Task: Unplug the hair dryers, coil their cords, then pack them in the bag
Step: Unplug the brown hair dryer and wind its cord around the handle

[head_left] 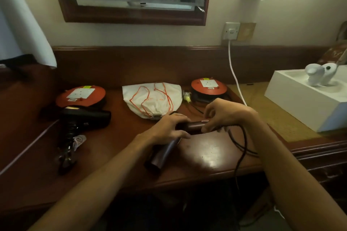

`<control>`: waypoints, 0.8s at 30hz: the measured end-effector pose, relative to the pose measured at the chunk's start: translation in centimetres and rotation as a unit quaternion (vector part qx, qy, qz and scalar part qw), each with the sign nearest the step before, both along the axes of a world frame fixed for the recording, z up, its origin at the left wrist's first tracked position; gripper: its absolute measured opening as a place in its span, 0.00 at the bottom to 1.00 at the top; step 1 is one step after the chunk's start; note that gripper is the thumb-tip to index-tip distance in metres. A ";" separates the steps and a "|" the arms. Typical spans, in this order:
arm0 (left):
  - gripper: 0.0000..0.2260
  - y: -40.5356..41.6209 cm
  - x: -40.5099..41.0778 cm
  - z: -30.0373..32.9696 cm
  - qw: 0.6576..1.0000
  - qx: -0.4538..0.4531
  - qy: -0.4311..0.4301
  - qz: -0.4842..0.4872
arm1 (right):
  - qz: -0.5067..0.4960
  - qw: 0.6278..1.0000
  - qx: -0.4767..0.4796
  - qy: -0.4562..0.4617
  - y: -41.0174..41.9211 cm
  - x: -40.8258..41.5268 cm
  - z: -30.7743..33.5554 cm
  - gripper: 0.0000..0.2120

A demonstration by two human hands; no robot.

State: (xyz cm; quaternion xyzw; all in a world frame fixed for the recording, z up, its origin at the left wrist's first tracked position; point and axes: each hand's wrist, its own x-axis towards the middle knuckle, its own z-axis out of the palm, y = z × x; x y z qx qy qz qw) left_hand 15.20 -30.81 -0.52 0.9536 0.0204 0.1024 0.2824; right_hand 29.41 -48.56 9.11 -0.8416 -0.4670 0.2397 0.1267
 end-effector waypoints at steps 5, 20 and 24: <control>0.21 1.9 -2.7 -1.2 0.985 -0.139 -0.072 0.077 | -0.063 0.965 0.226 0.120 -3.1 -0.9 -0.1 0.08; 0.17 2.8 -3.8 -2.0 0.909 -0.303 -0.174 0.227 | -0.140 0.854 0.498 0.060 5.4 -11.5 -11.5 0.12; 0.23 2.6 -3.6 -2.2 0.897 -0.316 -0.195 0.240 | -0.150 0.833 0.533 0.000 6.2 -12.1 -12.8 0.14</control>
